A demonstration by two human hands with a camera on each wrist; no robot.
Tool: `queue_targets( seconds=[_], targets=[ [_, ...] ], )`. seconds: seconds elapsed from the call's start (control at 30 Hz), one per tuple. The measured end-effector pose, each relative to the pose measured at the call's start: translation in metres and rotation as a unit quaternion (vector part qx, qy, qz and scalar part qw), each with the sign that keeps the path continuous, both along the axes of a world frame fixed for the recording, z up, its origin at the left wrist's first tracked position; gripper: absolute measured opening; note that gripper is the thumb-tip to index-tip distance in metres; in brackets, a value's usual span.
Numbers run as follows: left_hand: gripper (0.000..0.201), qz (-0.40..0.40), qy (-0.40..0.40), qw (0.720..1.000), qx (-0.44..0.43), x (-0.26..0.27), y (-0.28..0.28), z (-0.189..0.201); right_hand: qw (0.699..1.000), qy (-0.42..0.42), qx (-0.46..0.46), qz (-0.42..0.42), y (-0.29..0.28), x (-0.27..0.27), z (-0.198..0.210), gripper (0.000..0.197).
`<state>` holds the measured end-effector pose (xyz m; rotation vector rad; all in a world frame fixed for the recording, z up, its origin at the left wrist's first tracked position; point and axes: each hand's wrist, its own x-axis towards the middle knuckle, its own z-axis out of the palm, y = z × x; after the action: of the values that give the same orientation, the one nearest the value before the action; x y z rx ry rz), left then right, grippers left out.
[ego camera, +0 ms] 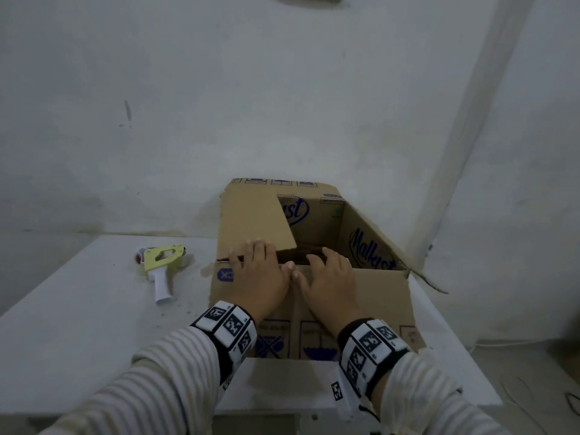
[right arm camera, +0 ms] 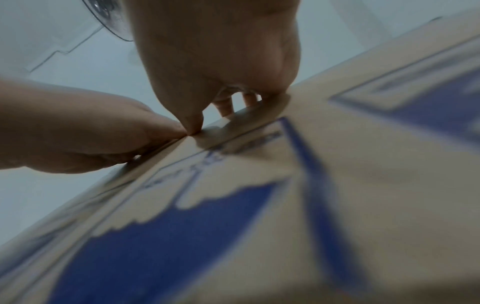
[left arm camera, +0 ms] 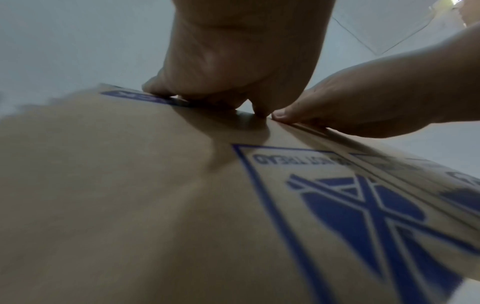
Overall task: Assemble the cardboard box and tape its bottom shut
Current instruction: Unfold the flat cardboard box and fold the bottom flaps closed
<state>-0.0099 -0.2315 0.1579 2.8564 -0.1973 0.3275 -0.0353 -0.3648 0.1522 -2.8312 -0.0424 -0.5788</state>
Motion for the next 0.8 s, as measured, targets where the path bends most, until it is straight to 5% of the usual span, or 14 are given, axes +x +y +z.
queue_targets(
  seconds=[0.23, 0.6, 0.8],
  targets=[
    [0.070, 0.003, -0.016, 1.000, 0.025, -0.006, -0.061, 0.001, 0.997, 0.001, 0.047, -0.063, -0.075, -0.023, -0.004, 0.060],
    [0.067, 0.057, -0.037, 0.998, 0.015, -0.009, -0.087, -0.006, 0.942, 0.002, 0.326, -0.080, -0.131, -0.031, -0.012, 0.055],
    [0.068, 0.048, -0.016, 0.999, 0.020, -0.010, -0.083, -0.005, 0.953, 0.020, 0.297, -0.061, -0.125, -0.031, -0.009, 0.064]
  ],
)
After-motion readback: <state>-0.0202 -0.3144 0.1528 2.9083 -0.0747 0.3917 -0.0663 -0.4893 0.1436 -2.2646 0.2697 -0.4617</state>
